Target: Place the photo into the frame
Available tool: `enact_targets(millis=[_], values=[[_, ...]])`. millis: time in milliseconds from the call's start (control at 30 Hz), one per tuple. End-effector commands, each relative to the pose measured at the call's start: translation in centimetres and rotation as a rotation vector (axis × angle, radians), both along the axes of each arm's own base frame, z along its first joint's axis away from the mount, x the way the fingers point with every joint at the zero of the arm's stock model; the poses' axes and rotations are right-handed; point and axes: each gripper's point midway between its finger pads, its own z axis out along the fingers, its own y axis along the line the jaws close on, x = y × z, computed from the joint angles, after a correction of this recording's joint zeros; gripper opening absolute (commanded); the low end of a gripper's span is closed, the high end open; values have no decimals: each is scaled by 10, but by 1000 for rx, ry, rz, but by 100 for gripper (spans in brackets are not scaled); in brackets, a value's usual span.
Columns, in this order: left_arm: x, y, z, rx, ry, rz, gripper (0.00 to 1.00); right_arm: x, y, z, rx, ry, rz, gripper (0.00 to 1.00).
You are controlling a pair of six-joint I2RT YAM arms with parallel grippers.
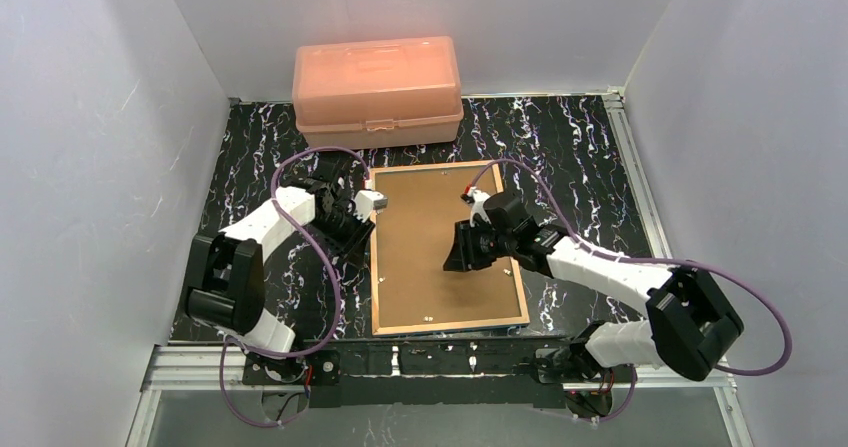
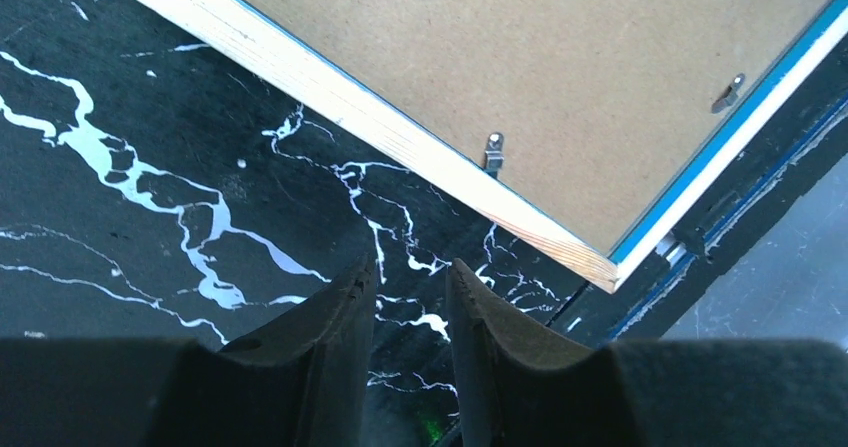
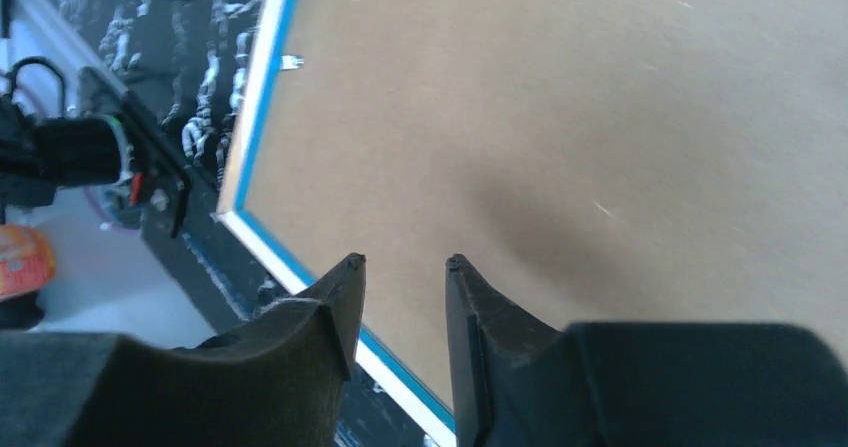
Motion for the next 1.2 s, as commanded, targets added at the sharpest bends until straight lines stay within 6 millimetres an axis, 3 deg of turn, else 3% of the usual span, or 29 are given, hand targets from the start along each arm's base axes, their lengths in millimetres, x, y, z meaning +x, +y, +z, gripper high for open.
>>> enact_targets(millis=[0,100,167,267,333,600,700,767,833,900,967,1033,1167], values=[[-16,-2,17,-30,37,24,32,18,-38,5,-167,-85,-117,54],[-15,1,4,3,71,50,34,45,-78,7,-273,-145,-274,65],[-5,8,-9,59,47,76,32,57,-99,1,-278,-113,-371,66],[21,27,-26,201,-8,138,26,54,-128,-18,-316,-26,-450,64],[32,28,-29,219,-26,148,26,44,-142,-27,-356,9,-469,65],[59,-4,-22,84,-13,166,26,-8,-127,-37,-219,181,-405,70],[65,-14,-21,45,3,171,27,-17,-121,-36,-171,217,-389,70],[67,-17,-20,32,20,178,26,-10,-131,-28,-224,167,-406,70],[65,-19,-16,25,23,175,26,6,-137,-5,-253,78,-427,70],[59,-16,-11,20,16,164,26,19,-124,20,-171,33,-424,66],[49,-14,-4,2,28,163,25,25,-104,32,-60,37,-413,61],[37,-16,5,-43,67,152,25,25,-104,24,-67,68,-445,60],[18,-5,17,-80,18,38,25,30,-143,4,-213,59,-630,76]])
